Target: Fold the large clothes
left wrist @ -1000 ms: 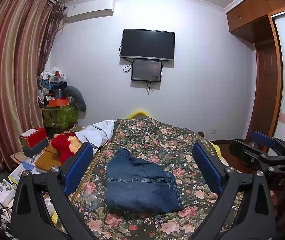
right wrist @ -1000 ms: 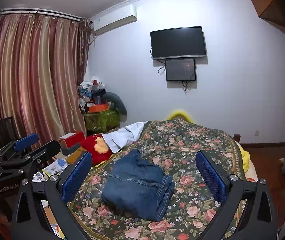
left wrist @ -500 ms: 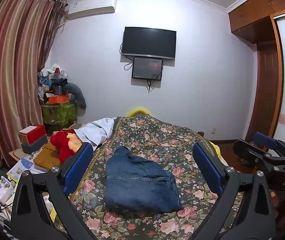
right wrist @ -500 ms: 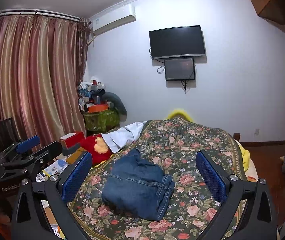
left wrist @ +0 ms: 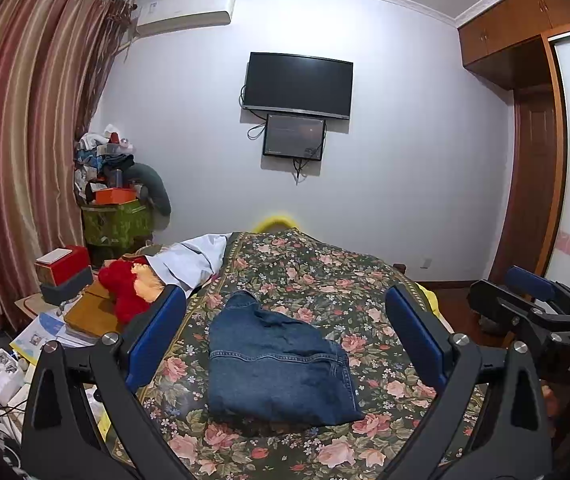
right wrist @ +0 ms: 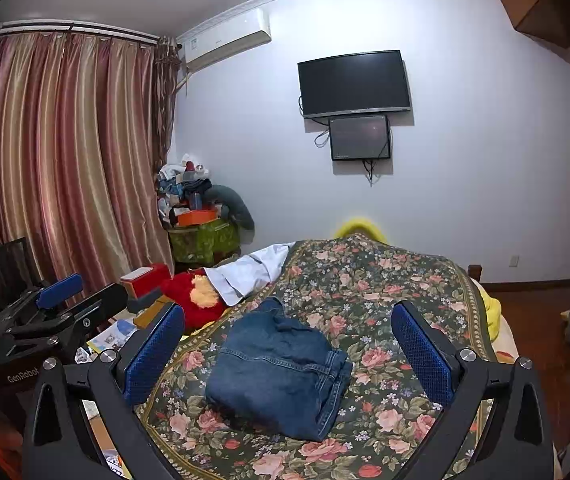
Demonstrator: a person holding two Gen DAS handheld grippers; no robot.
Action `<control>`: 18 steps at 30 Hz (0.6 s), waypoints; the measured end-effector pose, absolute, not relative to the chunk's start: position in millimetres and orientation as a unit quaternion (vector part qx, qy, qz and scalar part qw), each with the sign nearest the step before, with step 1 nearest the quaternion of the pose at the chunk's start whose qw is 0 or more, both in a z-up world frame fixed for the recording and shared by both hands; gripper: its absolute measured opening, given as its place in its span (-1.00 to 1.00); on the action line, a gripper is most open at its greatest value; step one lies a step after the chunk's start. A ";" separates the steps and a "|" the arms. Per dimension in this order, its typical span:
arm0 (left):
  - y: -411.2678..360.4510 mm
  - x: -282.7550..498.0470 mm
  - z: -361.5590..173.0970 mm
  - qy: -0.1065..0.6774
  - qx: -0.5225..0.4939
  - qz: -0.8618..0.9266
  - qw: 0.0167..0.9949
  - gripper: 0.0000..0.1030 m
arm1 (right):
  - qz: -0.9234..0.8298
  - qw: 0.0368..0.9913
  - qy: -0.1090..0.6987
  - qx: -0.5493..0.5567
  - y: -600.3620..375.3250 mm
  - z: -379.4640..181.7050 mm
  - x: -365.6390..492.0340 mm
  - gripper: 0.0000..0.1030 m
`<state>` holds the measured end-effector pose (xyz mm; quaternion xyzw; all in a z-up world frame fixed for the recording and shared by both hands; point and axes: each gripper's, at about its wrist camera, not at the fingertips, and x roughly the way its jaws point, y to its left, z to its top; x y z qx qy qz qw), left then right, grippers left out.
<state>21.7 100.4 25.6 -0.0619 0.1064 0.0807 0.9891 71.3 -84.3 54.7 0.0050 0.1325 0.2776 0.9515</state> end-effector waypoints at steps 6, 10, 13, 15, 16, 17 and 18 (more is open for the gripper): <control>97.9 23.9 23.8 0.110 -0.066 0.078 0.989 0.96 | 0.277 0.952 0.133 0.006 -83.3 55.0 70.1 1.00; 95.3 25.5 24.2 0.112 -0.065 0.076 0.989 0.96 | 0.277 0.952 0.133 0.006 -83.7 55.6 70.9 1.00; 93.6 26.6 24.8 0.112 -0.064 0.075 0.989 0.96 | 0.275 0.952 0.132 0.006 -82.7 56.6 69.9 1.00; 94.4 27.4 25.4 0.114 -0.064 0.070 0.989 0.96 | 0.275 0.952 0.133 0.006 -83.0 56.4 70.0 1.00; 93.7 28.1 25.5 0.116 -0.065 0.065 0.989 0.96 | 0.275 0.952 0.133 0.007 -82.5 56.4 69.4 1.00; 93.0 27.6 25.2 0.118 -0.065 0.062 0.989 0.96 | 0.276 0.952 0.133 0.007 -83.5 56.3 70.2 1.00; 92.3 27.1 25.1 0.118 -0.065 0.062 0.989 0.96 | 0.276 0.952 0.133 0.007 -83.8 56.3 70.4 1.00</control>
